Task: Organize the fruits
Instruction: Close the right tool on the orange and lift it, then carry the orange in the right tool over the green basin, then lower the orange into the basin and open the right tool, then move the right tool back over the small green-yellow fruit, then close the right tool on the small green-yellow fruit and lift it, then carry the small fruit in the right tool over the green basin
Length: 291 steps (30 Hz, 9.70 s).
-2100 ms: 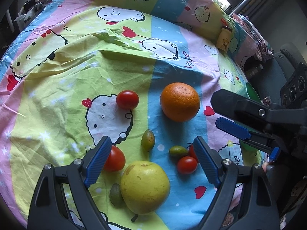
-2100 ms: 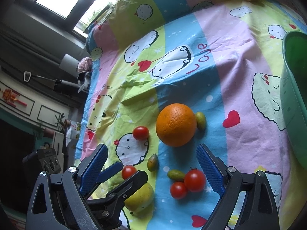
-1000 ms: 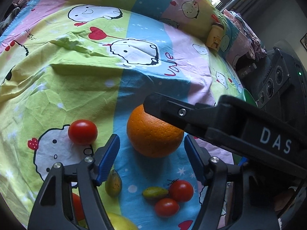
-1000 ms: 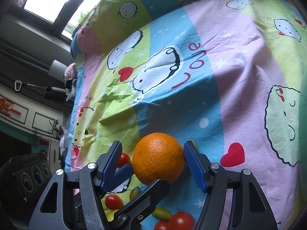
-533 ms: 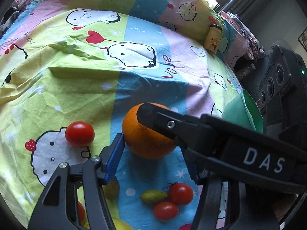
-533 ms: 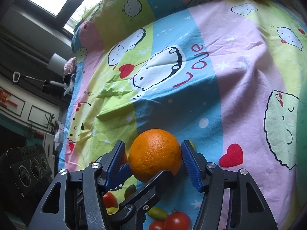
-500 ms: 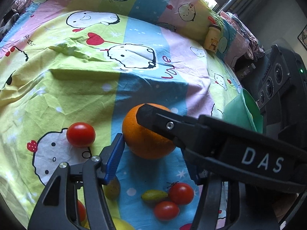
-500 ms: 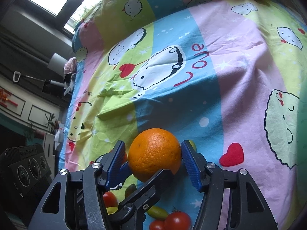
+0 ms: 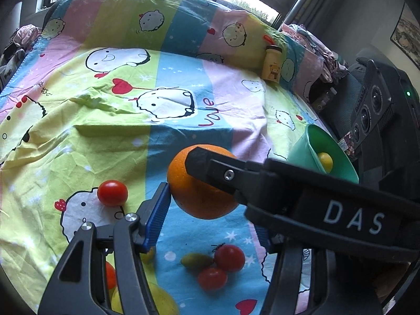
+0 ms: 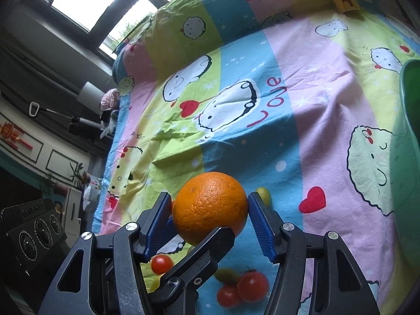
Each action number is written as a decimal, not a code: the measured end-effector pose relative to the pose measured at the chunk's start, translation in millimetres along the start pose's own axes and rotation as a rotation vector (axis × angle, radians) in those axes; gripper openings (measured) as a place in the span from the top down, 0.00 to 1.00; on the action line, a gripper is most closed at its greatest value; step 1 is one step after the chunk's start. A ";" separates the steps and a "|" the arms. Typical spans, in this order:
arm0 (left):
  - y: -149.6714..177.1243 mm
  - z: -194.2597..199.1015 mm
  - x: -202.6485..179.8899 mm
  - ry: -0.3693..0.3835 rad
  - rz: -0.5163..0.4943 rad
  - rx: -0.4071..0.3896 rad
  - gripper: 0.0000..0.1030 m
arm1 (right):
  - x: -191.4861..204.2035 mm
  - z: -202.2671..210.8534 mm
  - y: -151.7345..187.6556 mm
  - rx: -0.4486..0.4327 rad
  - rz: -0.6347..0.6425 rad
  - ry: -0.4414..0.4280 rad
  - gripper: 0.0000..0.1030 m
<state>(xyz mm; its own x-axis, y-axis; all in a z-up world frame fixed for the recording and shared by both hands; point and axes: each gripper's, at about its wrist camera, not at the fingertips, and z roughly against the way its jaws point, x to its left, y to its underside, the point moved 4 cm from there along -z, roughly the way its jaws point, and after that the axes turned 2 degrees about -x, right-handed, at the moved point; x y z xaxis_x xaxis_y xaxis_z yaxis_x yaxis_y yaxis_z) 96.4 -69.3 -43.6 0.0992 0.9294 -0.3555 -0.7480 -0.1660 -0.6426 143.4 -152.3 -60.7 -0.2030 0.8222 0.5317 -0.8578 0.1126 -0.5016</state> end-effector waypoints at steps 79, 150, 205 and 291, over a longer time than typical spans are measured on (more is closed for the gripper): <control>-10.8 -38.4 -196.9 0.291 -0.401 -0.068 0.44 | -131.4 170.4 -13.1 -0.431 -0.318 0.115 0.38; 3.3 -62.4 -186.5 0.276 -0.316 0.077 0.43 | -150.2 152.6 -8.8 -0.328 -0.378 0.303 0.38; 26.9 -3.3 59.9 -0.230 0.116 0.266 0.51 | -23.7 -14.1 2.6 0.056 -0.052 0.147 0.50; 12.3 9.2 21.1 -0.092 0.097 0.121 0.83 | -23.5 -6.1 1.3 0.014 0.003 0.229 0.80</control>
<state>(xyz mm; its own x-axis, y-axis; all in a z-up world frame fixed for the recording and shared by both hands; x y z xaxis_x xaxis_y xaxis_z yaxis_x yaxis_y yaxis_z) 83.3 -48.7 -52.8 -0.0336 0.9380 -0.3449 -0.8253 -0.2207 -0.5197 149.9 -168.0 -78.0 -0.0946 0.9281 0.3601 -0.8642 0.1030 -0.4924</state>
